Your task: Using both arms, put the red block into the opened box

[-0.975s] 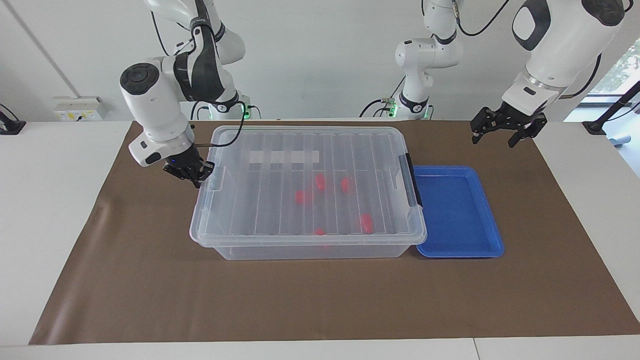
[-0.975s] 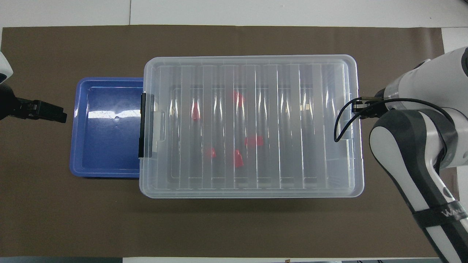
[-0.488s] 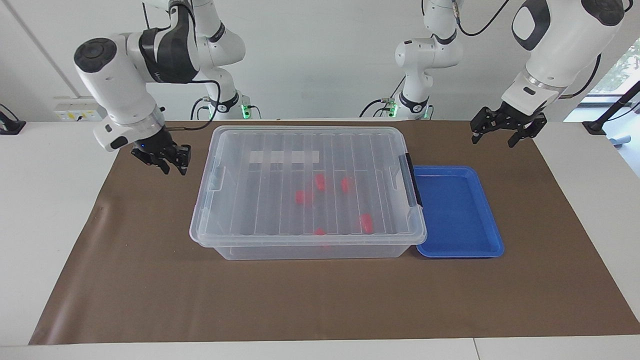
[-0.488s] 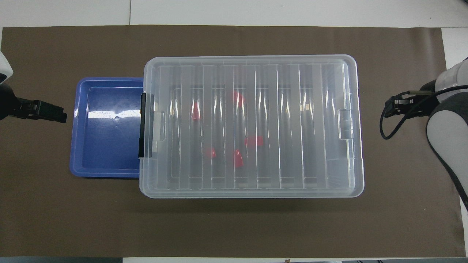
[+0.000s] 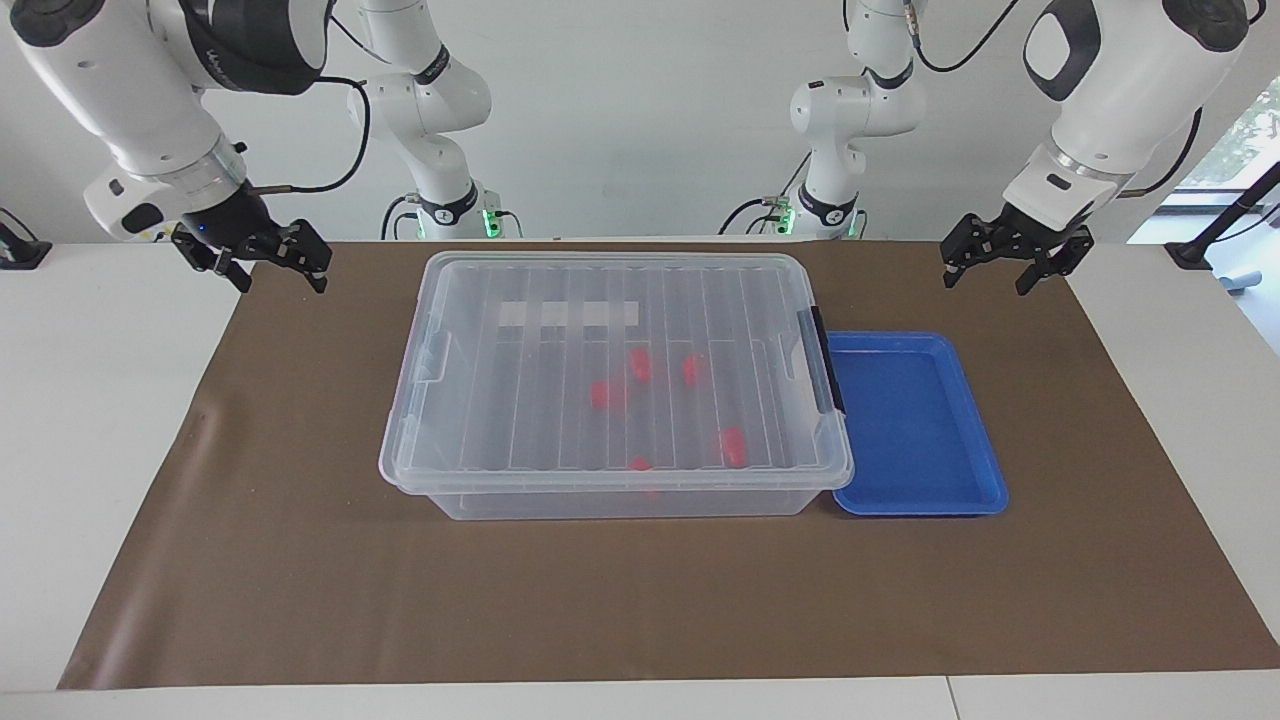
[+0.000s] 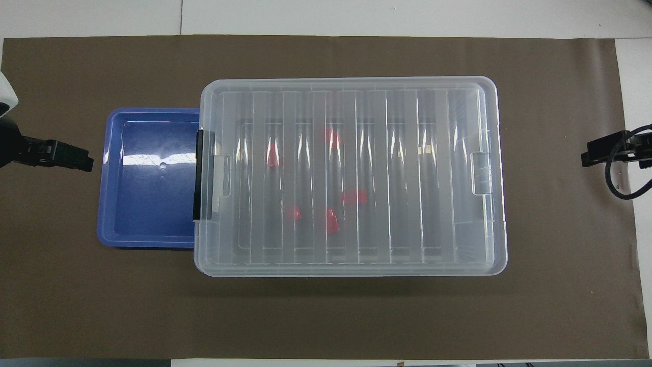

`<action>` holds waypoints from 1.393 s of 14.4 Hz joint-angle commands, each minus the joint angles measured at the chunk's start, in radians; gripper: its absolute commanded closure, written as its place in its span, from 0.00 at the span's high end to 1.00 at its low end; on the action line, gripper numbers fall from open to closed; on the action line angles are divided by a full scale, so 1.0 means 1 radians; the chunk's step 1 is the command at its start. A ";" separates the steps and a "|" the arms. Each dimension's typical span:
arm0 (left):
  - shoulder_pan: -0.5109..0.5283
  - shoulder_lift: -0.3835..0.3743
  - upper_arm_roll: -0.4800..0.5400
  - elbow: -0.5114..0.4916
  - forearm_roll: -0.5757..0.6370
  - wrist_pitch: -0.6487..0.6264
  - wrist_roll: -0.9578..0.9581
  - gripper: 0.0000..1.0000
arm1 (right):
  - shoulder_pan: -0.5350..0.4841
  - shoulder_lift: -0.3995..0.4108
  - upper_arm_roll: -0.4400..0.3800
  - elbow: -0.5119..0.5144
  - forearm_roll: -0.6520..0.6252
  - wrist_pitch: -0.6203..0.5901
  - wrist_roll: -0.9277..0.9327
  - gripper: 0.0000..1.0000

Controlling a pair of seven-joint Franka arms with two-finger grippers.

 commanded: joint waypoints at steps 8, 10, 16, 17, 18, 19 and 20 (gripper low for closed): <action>0.011 -0.024 -0.002 -0.017 -0.015 -0.005 0.018 1.00 | 0.003 0.004 0.016 0.015 -0.004 0.021 0.003 1.00; 0.011 -0.024 -0.002 -0.017 -0.015 -0.005 0.018 1.00 | 0.003 0.003 0.016 0.015 -0.002 0.024 0.003 1.00; 0.011 -0.024 -0.002 -0.017 -0.015 -0.005 0.018 1.00 | 0.003 0.003 0.016 0.013 0.004 0.018 0.003 1.00; 0.011 -0.024 -0.002 -0.016 -0.015 -0.005 0.018 1.00 | 0.003 0.003 0.017 0.013 0.004 0.015 0.003 1.00; 0.011 -0.024 -0.002 -0.017 -0.015 -0.005 0.018 1.00 | 0.003 0.003 0.017 0.013 0.004 0.015 0.003 1.00; 0.011 -0.024 -0.002 -0.017 -0.015 -0.005 0.018 1.00 | 0.003 0.003 0.016 0.013 0.004 0.014 0.003 1.00; 0.011 -0.024 -0.002 -0.017 -0.015 -0.005 0.018 1.00 | 0.003 0.001 0.016 0.013 0.004 0.014 0.001 1.00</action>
